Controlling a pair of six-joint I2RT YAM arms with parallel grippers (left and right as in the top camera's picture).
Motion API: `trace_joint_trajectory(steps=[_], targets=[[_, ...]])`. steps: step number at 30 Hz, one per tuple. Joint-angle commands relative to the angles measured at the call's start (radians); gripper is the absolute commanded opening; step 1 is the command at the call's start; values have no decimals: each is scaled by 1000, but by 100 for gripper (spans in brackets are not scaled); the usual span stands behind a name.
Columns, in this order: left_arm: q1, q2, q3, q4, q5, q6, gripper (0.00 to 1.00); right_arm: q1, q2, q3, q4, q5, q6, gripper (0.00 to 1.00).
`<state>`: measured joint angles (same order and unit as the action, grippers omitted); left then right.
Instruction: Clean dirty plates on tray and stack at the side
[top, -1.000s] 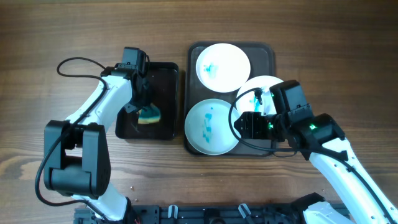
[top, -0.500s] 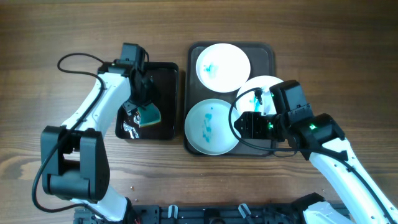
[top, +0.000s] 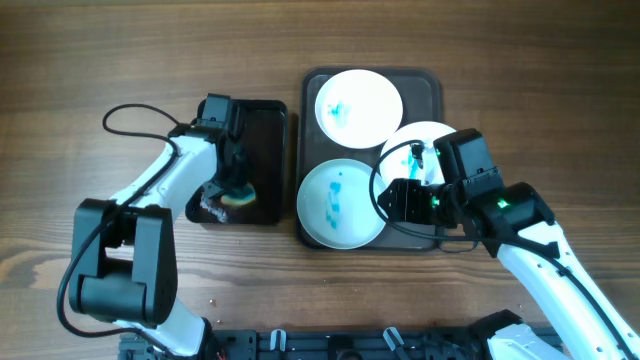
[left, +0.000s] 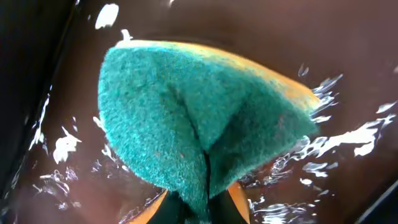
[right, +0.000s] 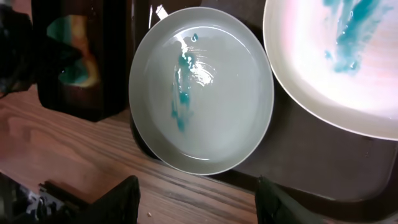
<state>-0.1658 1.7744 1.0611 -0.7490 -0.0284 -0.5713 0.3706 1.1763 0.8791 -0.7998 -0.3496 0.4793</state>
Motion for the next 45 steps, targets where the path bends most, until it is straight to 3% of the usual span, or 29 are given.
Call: trace_joint_trajectory(steps=[1, 4, 8, 10, 24, 29, 31, 33, 38, 43, 45], targets=[[-3, -31, 107, -64, 77, 71, 6, 5, 5, -5, -1, 83, 47, 60], [-3, -39, 150, -126, 92, 71, 17, -6, 5, -5, -1, 118, 43, 61], [-3, -38, 149, -139, 86, 110, 39, -12, 5, -5, -2, 117, 44, 61], [-3, -34, 149, -138, 77, 124, 45, -12, 5, -5, -2, 114, 44, 61], [-59, 18, 28, -71, 65, 115, 47, -12, 5, -5, -50, 114, 45, 65], [-99, 26, -35, 22, 53, 115, 31, -9, 12, -5, -58, 79, 41, 65], [-99, 26, -35, 33, 30, 115, 21, -9, 29, -5, -55, 35, 13, 63], [-95, 24, -29, 34, 16, 116, 4, -9, 63, -5, -59, 30, -10, 62], [-73, 15, 51, -71, 18, 116, 4, -9, 187, -5, -49, 53, -8, 58], [-72, -23, 126, -168, 20, 116, 61, -9, 243, -5, -22, 50, -8, 56], [-72, -31, 127, -189, 19, 116, 70, -9, 242, -5, -20, 49, -8, 56]])
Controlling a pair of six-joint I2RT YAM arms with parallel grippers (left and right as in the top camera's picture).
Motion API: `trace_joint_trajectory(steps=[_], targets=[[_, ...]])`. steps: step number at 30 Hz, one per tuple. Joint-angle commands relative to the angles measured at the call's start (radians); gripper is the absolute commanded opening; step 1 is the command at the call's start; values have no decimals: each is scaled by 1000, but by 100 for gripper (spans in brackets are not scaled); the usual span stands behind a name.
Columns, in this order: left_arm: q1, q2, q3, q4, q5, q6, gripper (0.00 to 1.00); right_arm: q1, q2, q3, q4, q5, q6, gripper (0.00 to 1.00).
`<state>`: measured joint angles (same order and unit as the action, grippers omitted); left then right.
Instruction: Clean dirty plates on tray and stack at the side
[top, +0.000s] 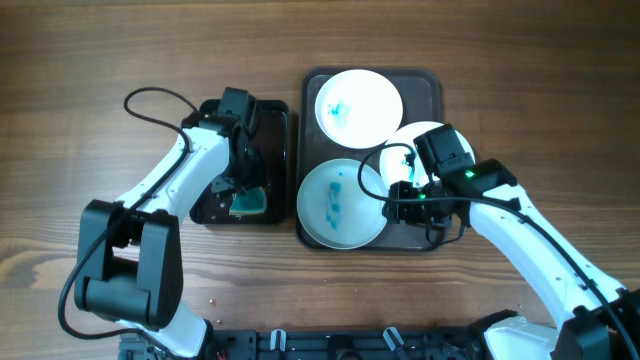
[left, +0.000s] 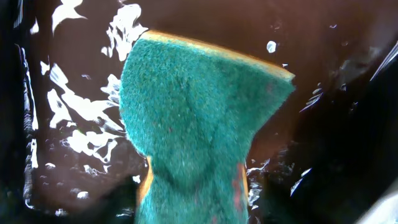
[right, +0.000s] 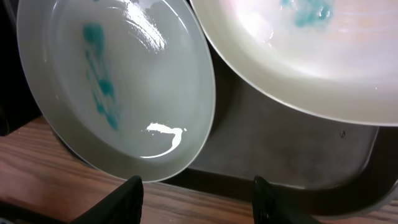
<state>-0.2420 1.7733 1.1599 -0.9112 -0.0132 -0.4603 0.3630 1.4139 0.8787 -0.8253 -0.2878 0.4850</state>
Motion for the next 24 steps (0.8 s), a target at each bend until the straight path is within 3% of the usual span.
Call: trace_joint_trajectory(steps=[1, 6, 10, 13, 17, 24], targets=[[5, -30, 27, -36, 4, 5, 71, -1, 5, -5, 3, -22, -14, 57], [5, -27, -11, -13, -35, 5, 66, -1, 5, -7, -19, -27, -13, 57], [4, -26, -111, 114, -29, -5, 58, -1, 6, -30, -12, -35, 12, 57], [4, -26, -171, 194, -29, -30, 34, -1, 6, -74, 55, -127, -16, 57], [4, -28, -178, 223, -29, -29, 4, 0, 6, -134, 158, -79, -14, 57], [4, -57, -47, 70, -22, -14, 4, 0, 66, -143, 296, 19, -20, 52]])
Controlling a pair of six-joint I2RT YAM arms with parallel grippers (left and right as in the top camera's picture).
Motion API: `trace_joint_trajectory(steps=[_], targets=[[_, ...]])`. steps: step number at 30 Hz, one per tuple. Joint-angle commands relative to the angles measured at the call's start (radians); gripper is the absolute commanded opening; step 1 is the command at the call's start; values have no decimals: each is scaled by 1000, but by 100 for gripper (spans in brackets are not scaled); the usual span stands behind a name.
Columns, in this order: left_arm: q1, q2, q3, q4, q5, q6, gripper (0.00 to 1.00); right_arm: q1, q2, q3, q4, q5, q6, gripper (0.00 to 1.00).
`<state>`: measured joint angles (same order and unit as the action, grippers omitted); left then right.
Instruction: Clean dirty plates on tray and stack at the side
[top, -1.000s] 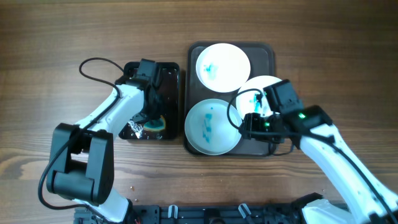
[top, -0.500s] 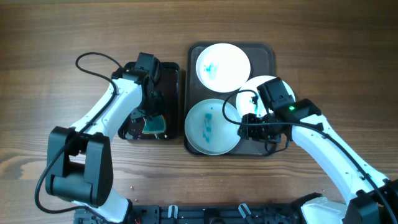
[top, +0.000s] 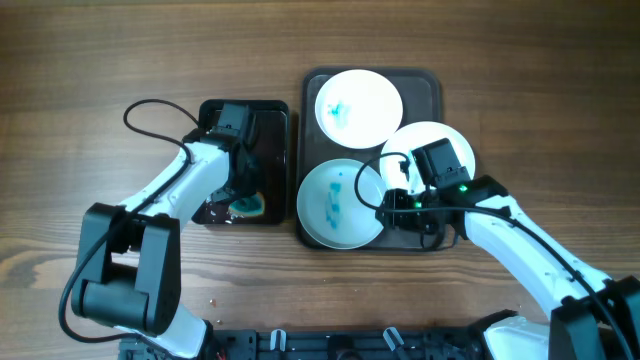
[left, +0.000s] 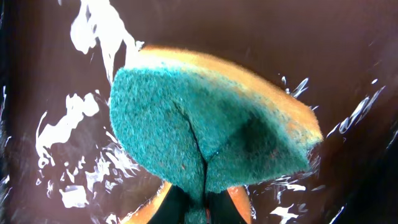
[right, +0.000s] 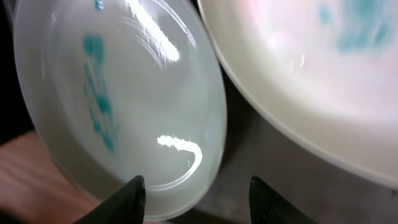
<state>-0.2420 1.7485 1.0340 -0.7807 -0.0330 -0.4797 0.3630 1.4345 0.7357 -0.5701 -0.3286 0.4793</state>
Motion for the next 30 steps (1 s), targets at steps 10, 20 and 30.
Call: trace_joint_trajectory(steps=[10, 20, 30], targets=[[4, -130, 206, -189, 88, 58, 4, 0, 188, 0, 162, 22, -23, 25], [-72, -145, 207, -113, 250, 46, 4, 0, 190, 0, 170, 139, 179, 4], [-246, -40, 143, 102, 277, -102, 4, 0, 190, 0, 162, 138, 179, 4]])
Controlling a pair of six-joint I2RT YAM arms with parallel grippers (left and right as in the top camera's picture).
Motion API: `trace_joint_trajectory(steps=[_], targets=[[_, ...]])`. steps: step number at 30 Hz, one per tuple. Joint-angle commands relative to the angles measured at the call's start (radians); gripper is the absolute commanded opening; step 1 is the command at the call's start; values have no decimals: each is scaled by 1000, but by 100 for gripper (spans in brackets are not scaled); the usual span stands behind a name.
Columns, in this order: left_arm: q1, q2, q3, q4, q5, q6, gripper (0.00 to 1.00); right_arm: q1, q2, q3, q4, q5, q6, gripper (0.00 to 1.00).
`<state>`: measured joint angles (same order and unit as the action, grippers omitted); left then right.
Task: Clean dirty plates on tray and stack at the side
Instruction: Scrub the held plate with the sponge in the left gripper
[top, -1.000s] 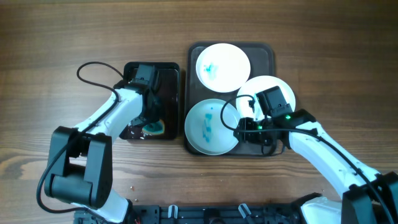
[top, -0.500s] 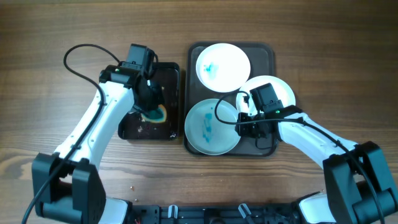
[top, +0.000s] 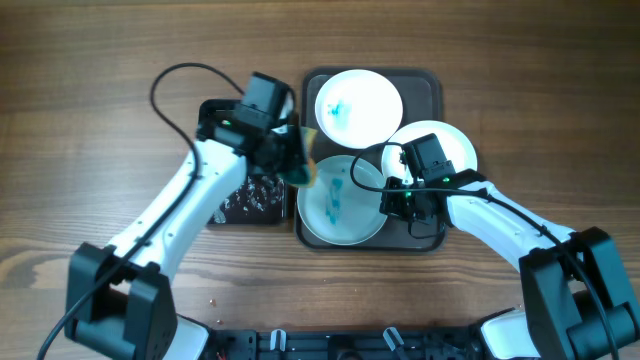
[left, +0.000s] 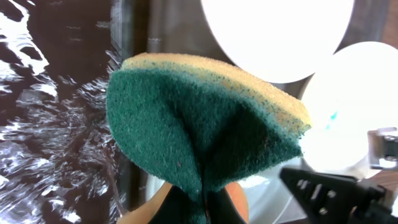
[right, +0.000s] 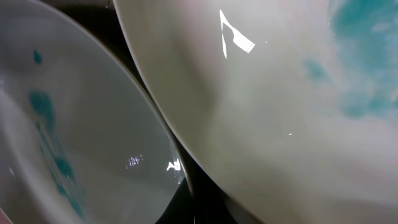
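Observation:
Three white plates with teal smears lie on the brown tray (top: 432, 85): a far one (top: 358, 105), a right one (top: 440, 140) and a near-left one (top: 335, 205). My left gripper (top: 290, 155) is shut on a green and yellow sponge (left: 199, 118), folded between its orange fingers (left: 239, 199), above the tray's left edge and the near-left plate's rim. My right gripper (top: 400, 195) is low over the spot where the near-left plate (right: 68, 143) and the right plate (right: 280, 93) meet. Its fingers are hidden in the right wrist view.
A black basin (top: 245, 190) holding water stands left of the tray, and its wet inside (left: 50, 93) shows beside the sponge. Brown wooden tabletop surrounds both. The left arm's cable loops over the table at the back left.
My left gripper has carried the sponge out of the basin to the tray's left edge by the near-left plate. My right gripper has come much closer to the two plates' rims.
At first the sponge was held in the basin's water while my right gripper hung open over the tray's front right. At the two later moments the sponge stayed in the basin and the right gripper sat closer to the plates. Now the sponge is over the tray.

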<state>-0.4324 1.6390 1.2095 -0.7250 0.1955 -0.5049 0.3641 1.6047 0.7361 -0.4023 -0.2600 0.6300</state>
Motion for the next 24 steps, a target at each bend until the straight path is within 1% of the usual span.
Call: trace_joint_trajectory(steps=[1, 3, 6, 10, 11, 13, 18, 22, 24], targets=[[-72, 86, -33, 64, 68, -76, 4, -2, 20, 0, -6, 69, 28, 4], [-117, 137, -33, 108, 108, -76, 4, -2, 20, 0, -6, 65, 28, 4], [-174, 209, -33, 153, 112, -80, 4, -2, 20, 0, -6, 65, 28, 4], [-212, 280, -33, 157, 101, -87, 4, -2, 20, 0, -6, 65, 28, 4], [-208, 301, -33, 124, 48, -129, 4, -2, 20, 0, -6, 61, 29, 4], [-190, 318, -33, 77, -37, -161, 4, -2, 20, 0, -6, 53, 28, 4], [-102, 326, -33, -19, -219, -156, 4, -2, 20, 0, -7, 50, 28, 4], [-41, 326, -32, -43, -220, -153, 4, -2, 20, 0, -10, 50, 28, 4], [-35, 327, -32, -22, -148, -142, 4, -2, 20, 0, -10, 50, 29, 4]])
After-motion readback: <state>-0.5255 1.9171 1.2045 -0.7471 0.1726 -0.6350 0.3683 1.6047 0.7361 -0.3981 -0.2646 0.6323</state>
